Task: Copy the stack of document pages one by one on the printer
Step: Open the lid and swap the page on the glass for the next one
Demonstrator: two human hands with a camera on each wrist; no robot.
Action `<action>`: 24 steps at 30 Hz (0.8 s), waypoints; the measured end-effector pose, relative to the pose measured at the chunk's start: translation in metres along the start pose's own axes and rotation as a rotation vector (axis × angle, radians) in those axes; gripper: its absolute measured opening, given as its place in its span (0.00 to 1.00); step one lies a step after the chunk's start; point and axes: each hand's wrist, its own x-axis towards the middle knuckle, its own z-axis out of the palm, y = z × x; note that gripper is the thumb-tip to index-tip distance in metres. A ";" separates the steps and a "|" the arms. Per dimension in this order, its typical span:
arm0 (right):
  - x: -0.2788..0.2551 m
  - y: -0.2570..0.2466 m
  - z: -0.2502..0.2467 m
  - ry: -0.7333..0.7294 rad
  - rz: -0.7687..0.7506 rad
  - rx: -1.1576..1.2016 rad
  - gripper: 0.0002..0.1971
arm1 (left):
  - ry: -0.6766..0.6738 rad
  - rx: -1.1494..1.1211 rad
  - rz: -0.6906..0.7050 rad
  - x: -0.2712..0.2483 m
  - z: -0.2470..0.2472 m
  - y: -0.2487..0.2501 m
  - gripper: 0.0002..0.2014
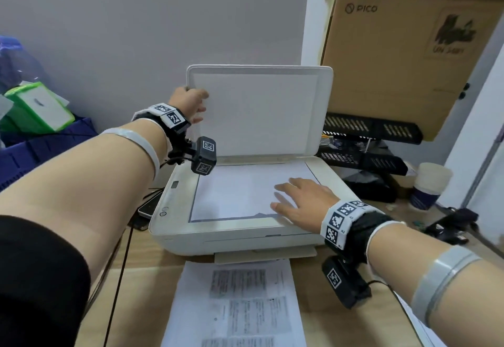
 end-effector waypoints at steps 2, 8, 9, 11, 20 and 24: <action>-0.006 0.004 -0.001 -0.074 -0.010 -0.032 0.32 | -0.006 -0.007 -0.020 0.003 0.001 -0.001 0.21; -0.023 0.004 -0.004 -0.091 -0.040 -0.097 0.36 | -0.080 -0.021 -0.064 -0.003 -0.003 -0.006 0.19; -0.025 0.004 -0.005 -0.097 -0.036 -0.093 0.37 | -0.094 -0.017 -0.063 -0.006 -0.005 -0.007 0.22; -0.031 0.003 -0.009 -0.112 -0.034 -0.089 0.39 | -0.120 0.002 -0.066 -0.014 -0.009 -0.008 0.26; -0.065 0.016 -0.025 0.099 -0.111 0.075 0.11 | -0.528 0.326 -0.152 -0.086 -0.009 0.001 0.16; -0.090 0.046 -0.060 0.367 0.073 0.314 0.12 | -0.626 0.222 -0.168 -0.106 0.005 0.012 0.20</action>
